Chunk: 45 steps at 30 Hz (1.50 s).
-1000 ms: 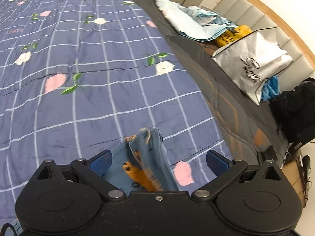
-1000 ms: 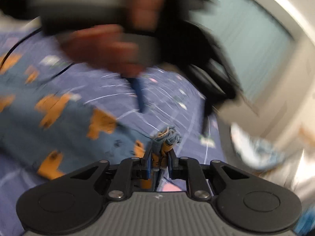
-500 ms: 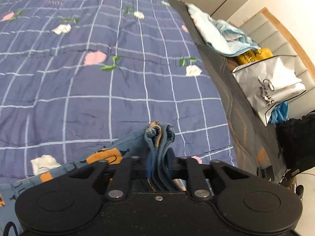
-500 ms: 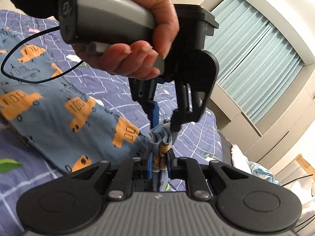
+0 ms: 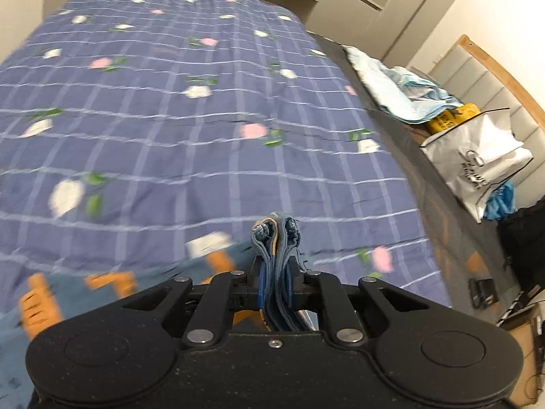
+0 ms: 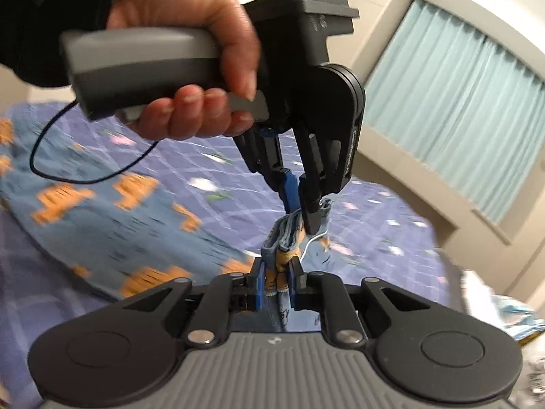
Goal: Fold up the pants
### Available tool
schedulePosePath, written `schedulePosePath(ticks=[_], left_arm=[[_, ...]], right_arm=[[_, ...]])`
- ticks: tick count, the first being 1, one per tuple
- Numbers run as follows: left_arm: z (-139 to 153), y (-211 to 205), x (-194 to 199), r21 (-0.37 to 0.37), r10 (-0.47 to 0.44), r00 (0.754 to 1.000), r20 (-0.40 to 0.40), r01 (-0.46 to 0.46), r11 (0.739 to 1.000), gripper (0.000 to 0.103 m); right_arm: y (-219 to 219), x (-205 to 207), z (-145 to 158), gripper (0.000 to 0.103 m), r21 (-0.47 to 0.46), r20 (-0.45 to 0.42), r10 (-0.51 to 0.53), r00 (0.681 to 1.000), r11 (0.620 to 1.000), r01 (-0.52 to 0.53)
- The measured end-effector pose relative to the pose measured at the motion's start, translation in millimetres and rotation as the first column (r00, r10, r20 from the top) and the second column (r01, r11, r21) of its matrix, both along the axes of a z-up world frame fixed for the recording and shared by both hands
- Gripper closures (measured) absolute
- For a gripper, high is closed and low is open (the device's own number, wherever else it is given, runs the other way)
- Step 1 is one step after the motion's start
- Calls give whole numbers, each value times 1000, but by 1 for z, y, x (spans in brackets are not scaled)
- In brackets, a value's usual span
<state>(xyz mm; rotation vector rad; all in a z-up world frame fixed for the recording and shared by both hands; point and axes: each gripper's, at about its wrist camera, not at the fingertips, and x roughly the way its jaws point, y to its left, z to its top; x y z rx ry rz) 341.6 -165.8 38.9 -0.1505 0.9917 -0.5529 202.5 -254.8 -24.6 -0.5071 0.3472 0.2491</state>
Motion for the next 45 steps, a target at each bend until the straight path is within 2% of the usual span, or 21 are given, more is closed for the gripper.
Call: schedulePosePath(ticks=[4, 7, 13, 20, 25, 28, 31, 33, 37, 42, 45], left_arm=[[-17, 38, -16, 17, 40, 999, 5, -40, 999, 91], [-39, 56, -21, 41, 60, 998, -10, -60, 997, 91], [-72, 66, -27, 59, 70, 998, -9, -69, 996, 91], [-57, 61, -33, 77, 36, 998, 47, -40, 996, 91], [-30, 62, -45, 148, -10, 993, 119, -7, 989, 91], [-19, 72, -50, 220, -36, 993, 112, 10, 975, 91], [-16, 90, -54, 260, -31, 996, 89, 6, 966, 91], [-20, 103, -56, 271, -17, 996, 83, -6, 963, 91], [-39, 127, -59, 246, 15, 997, 72, -33, 969, 91], [-68, 140, -62, 222, 46, 998, 44, -54, 974, 91], [-78, 144, -63, 212, 52, 998, 45, -61, 975, 87]], right_arm=[[24, -4, -5, 87, 36, -61, 81, 995, 996, -79], [37, -6, -12, 87, 43, -103, 112, 988, 993, -108], [55, 1, -39, 87, 62, -185, 115, 976, 992, -105], [58, -8, -36, 87, 80, -184, 86, 979, 994, -72], [60, -13, -19, 87, 107, -166, 107, 980, 990, -89], [62, -14, -6, 87, 174, -182, 148, 972, 978, -117], [65, -12, 1, 87, 268, -220, 214, 952, 951, -152], [72, -10, 0, 87, 300, -237, 248, 939, 938, -172], [91, -4, -10, 87, 295, -270, 282, 920, 934, -200], [109, 3, -31, 87, 259, -333, 289, 898, 943, -207], [113, 1, -44, 86, 238, -346, 279, 896, 950, -204]])
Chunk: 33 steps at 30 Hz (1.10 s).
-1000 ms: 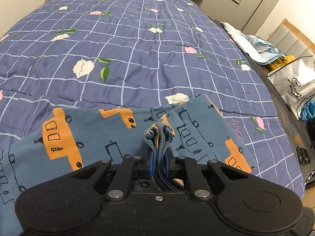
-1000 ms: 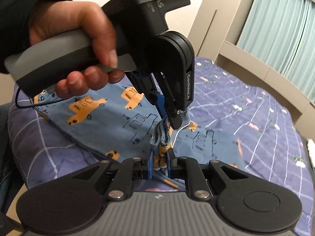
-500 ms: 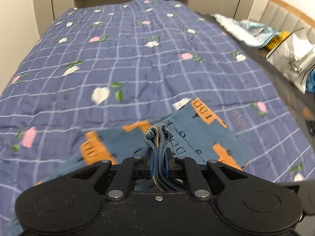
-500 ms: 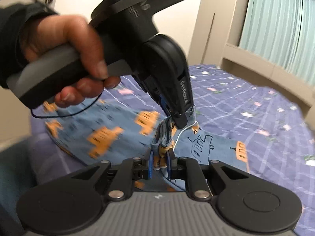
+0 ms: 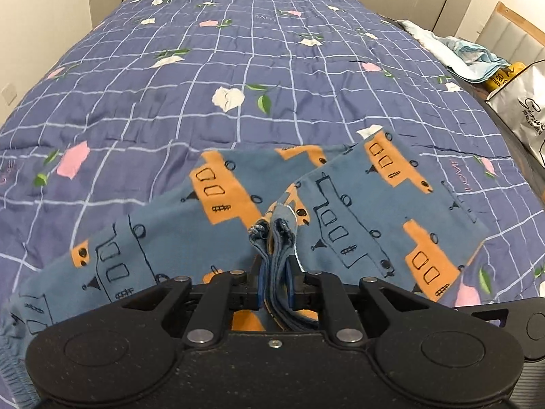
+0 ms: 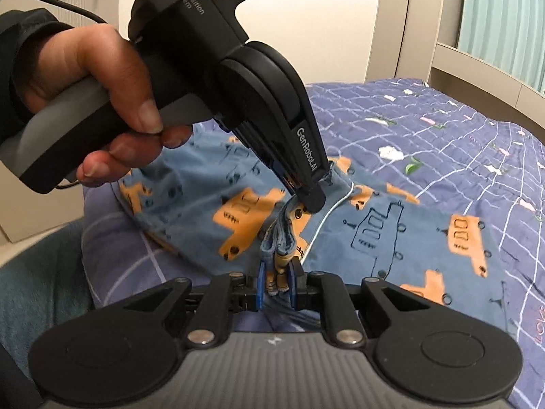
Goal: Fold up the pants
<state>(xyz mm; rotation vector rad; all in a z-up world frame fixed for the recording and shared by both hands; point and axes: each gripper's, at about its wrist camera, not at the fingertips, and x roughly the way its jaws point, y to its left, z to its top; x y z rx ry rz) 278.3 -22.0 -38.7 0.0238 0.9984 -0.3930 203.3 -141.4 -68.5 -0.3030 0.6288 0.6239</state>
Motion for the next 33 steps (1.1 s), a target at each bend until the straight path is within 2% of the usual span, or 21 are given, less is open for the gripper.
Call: schedulePosePath(ticks=[3, 4, 5, 6, 7, 9, 12, 15, 18, 22, 25, 28, 30, 33], left_arm=[[-3, 2, 1, -4, 7, 1000, -7, -7, 1000, 72], [-2, 2, 1, -9, 2, 1000, -12, -2, 1000, 60], [-1, 2, 1, -12, -1, 1000, -17, 1, 1000, 47], [0, 3, 0, -10, 3, 1000, -16, -3, 1000, 41], [1, 3, -1, -3, 14, 1000, -11, -14, 1000, 34], [6, 7, -2, 9, 49, 999, 11, -49, 999, 28], [11, 11, -2, 22, 127, 990, 66, -128, 991, 15], [8, 8, 1, 63, 169, 979, 115, -176, 982, 13], [-2, 3, 6, 114, 217, 969, 121, -231, 966, 13], [-12, 4, 9, 116, 269, 956, 117, -283, 952, 8], [-15, 3, 7, 121, 281, 951, 127, -296, 948, 6], [-17, 3, 7, 122, 283, 950, 131, -299, 946, 4], [-16, 3, 6, 118, 282, 951, 128, -297, 948, 4], [-11, 4, 4, 122, 277, 955, 111, -289, 949, 4]], right_arm=[[1, -3, -2, 80, -4, 14, -4, 1000, 1000, 4], [2, -4, -3, 77, -6, 21, -5, 1000, 1000, 5], [2, -6, -2, 65, -7, 27, -4, 1000, 1000, 4], [2, -8, -2, 54, -7, 31, 2, 1000, 1000, -2], [1, -10, -2, 48, -10, 42, 10, 999, 1000, -9], [-3, -16, 1, 34, -28, 77, 8, 997, 1000, -6], [-20, -24, 10, 20, -55, 162, -12, 987, 998, 21], [-44, -20, 16, 7, -89, 241, -85, 967, 990, 110], [-63, 4, 17, 4, -145, 294, -184, 938, 961, 234], [-81, 57, 10, 1, -189, 332, -304, 893, 906, 378], [-90, 93, 1, 1, -190, 339, -348, 874, 884, 426], [-100, 120, -12, 1, -200, 313, -374, 873, 872, 446], [-105, 125, -17, 1, -191, 301, -376, 877, 877, 441], [-110, 109, -10, 1, -177, 307, -382, 872, 877, 447]])
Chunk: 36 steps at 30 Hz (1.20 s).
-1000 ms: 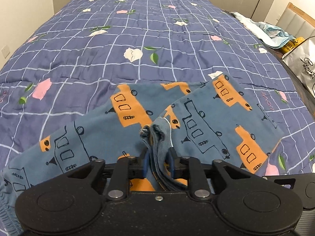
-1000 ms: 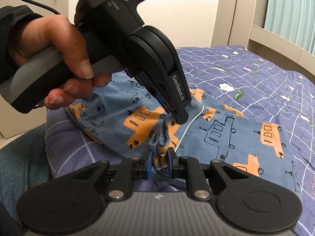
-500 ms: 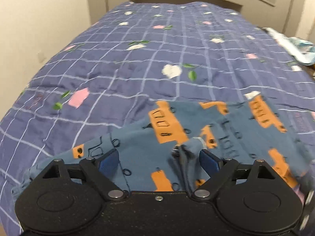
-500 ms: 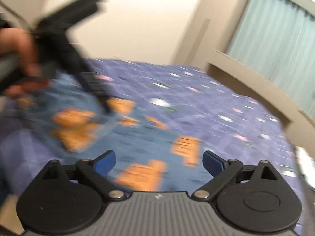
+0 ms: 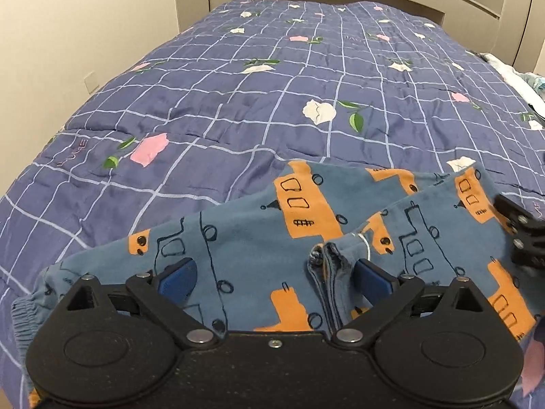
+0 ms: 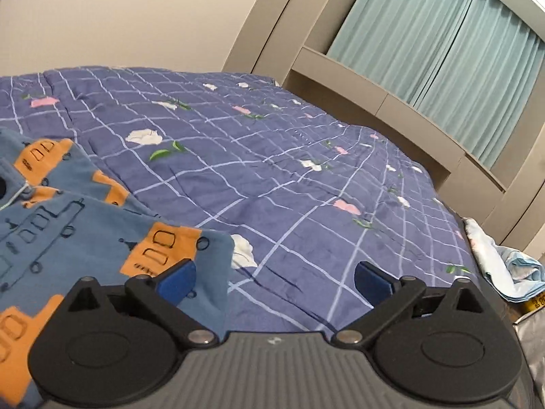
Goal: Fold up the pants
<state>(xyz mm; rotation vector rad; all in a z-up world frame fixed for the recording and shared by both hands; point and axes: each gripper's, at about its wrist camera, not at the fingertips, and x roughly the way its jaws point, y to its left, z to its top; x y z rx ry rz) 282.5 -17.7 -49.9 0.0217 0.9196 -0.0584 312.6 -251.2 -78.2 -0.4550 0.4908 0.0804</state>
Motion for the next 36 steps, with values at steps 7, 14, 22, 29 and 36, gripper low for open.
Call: schedulePosePath(ticks=[7, 14, 22, 29, 36], left_arm=[[-1, -8, -21, 79, -36, 999, 20, 34, 996, 1], [33, 12, -60, 26, 0, 994, 110, -3, 1000, 1], [65, 74, -125, 41, 114, 974, 194, -124, 991, 1], [37, 134, -169, -73, 278, 934, 224, -269, 960, 1], [-2, 168, -163, -391, 373, 906, 199, -276, 878, 1]], right_arm=[[8, -56, -4, 0, -43, 42, 16, 999, 999, -14], [14, -79, 15, 0, 48, 111, 2, 994, 999, -7], [72, -108, 27, 0, 111, 147, 126, 981, 983, -143], [128, -122, 12, 0, 147, 159, 127, 979, 978, -150], [144, -127, -4, 0, 132, 176, 72, 982, 987, -96]])
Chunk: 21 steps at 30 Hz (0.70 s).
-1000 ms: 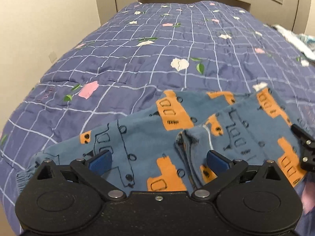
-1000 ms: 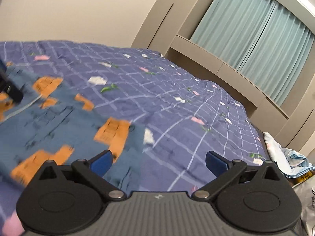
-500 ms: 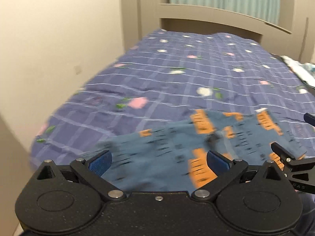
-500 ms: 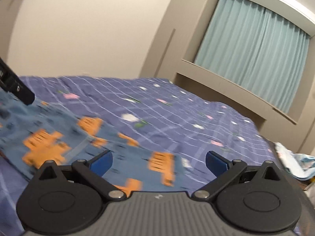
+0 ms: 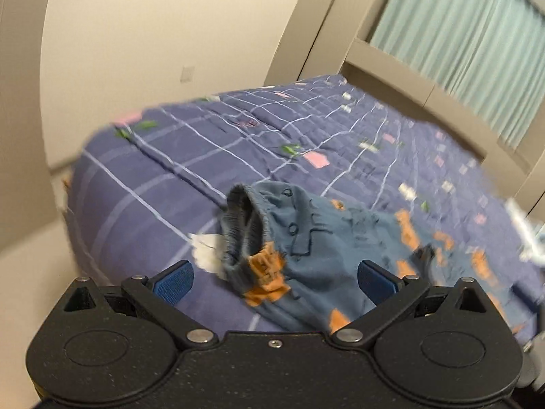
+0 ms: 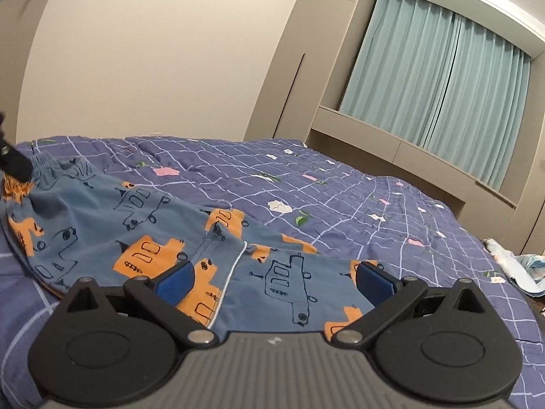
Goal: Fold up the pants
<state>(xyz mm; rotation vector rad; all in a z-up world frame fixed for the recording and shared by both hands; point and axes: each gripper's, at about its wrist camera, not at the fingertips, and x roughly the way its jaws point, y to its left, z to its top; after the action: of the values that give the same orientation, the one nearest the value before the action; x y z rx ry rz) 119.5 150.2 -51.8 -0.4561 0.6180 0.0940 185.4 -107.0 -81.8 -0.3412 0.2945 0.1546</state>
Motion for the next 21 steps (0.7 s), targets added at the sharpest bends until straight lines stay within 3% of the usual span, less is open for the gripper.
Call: schedulePosePath(ticks=[7, 12, 18, 21], left_arm=[[-23, 14, 7, -153, 29, 998, 53, -21, 988, 1], [-30, 20, -1, -286, 62, 993, 100, -31, 958, 4], [-39, 24, -7, -344, 192, 980, 58, -161, 925, 30], [-39, 26, -8, -349, 211, 977, 36, -186, 918, 61]], right_arm=[[0, 5, -7, 0, 11, -2, -38, 999, 999, 38], [1, 3, -10, 0, 5, 14, -50, 999, 999, 50], [5, 4, -14, 0, -18, 18, -50, 999, 999, 51], [5, 4, -14, 0, -24, 20, -44, 999, 999, 44]])
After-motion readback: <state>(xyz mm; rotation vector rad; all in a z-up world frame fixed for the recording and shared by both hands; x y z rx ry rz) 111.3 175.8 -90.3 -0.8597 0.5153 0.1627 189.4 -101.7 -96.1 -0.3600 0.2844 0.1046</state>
